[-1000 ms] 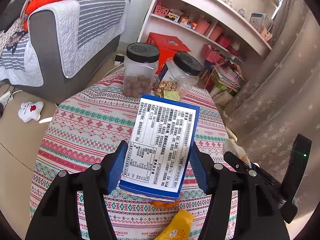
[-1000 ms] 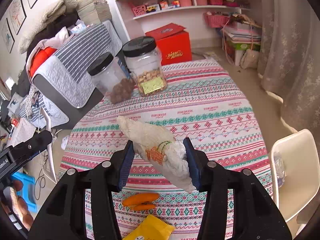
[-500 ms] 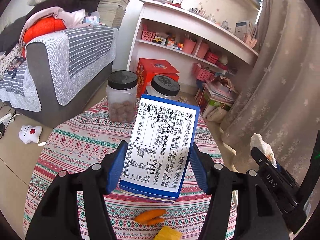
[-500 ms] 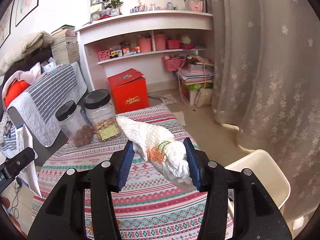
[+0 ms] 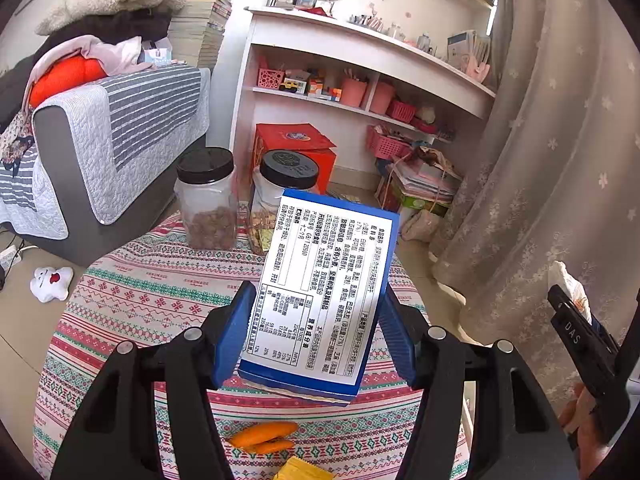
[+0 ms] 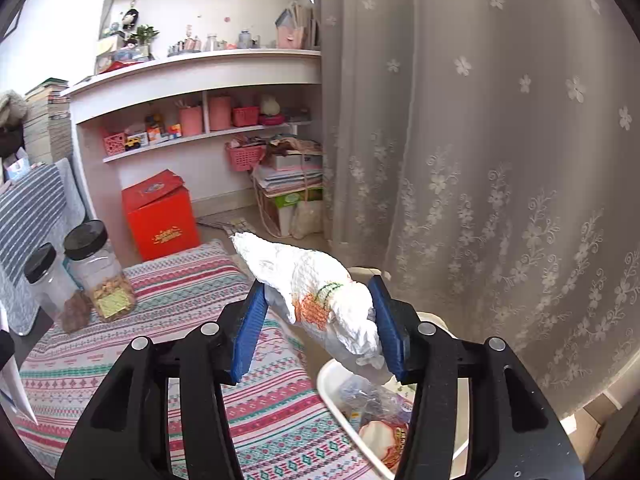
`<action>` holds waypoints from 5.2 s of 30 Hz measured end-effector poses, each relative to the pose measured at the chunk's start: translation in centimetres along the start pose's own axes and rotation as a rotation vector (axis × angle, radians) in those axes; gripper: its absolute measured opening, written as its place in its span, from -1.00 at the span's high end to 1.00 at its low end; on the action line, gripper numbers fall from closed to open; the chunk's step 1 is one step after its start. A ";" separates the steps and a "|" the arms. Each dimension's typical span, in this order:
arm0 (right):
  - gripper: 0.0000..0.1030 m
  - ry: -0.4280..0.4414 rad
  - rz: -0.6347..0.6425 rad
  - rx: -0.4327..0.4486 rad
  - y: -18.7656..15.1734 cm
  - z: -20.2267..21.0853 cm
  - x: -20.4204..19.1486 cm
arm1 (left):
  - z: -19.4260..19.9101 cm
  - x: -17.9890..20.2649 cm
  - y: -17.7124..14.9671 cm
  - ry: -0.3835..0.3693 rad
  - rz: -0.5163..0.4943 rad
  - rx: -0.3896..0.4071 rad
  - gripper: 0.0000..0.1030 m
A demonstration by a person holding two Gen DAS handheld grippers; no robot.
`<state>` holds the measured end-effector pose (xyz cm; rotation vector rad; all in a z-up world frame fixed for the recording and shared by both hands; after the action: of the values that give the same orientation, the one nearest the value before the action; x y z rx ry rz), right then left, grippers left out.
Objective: Collect trash
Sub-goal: 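Drop the white wrapper into the bin with the right tool while the left holds the box, then carry the blue-and-white box to the white bin and open the left tool, then grasp the two orange sticks with the left tool while the right grasps the yellow packet, then carry the orange sticks and yellow packet to the white bin and release both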
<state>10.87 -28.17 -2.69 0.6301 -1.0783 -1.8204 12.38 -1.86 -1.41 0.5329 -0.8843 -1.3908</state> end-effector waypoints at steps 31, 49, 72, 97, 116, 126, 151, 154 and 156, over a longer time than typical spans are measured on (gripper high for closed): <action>-0.86 -0.414 -0.311 0.071 2.4 0.8 21.4 | -4.9 21.0 -6.6 -0.249 -0.179 -0.132 -0.17; -0.86 -0.425 -0.494 0.050 2.4 1.4 25.8 | -8.6 30.6 -8.5 -0.350 -0.223 -0.292 -0.53; -0.87 -0.014 -0.179 -0.285 0.6 -2.4 11.2 | -13.6 7.2 -9.5 0.095 -0.591 -0.742 -0.62; -0.87 0.138 0.028 -0.450 -2.1 -3.9 -0.2 | -14.3 -2.9 -14.4 0.005 -0.658 -0.923 -0.46; -0.86 0.501 0.116 -0.981 -15.1 -1.2 -11.3 | -5.9 -9.7 -5.6 0.047 -0.256 -0.589 0.52; -0.70 0.390 0.162 -1.014 -22.6 1.4 -16.9 | 2.2 -12.7 -1.8 0.028 -0.036 -0.304 0.52; 0.22 0.537 0.029 -0.545 -8.9 -1.8 -18.0 | -1.1 -16.6 -2.2 0.070 0.140 -0.263 0.51; 0.22 0.531 0.036 -0.441 -7.1 -1.4 -17.4 | -0.9 -16.0 -1.6 0.057 0.150 -0.218 0.51; 0.22 0.514 0.044 -0.374 -5.9 -0.9 -16.6 | -0.5 -15.6 -1.3 0.057 0.150 -0.179 0.51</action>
<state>16.62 -12.60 -8.59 0.7784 -0.3948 -1.6344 12.78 13.04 -6.07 0.3604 -0.7305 -1.2966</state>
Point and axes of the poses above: each gripper's, at about its wrist camera, not at the fingertips, and z roughly against the way its jaws point, x to its right, y to its top, the point moved 1 cm from there along -z, roughly the way its jaws point, and after that the axes turned 2 degrees about y, right-handed, at the moved point
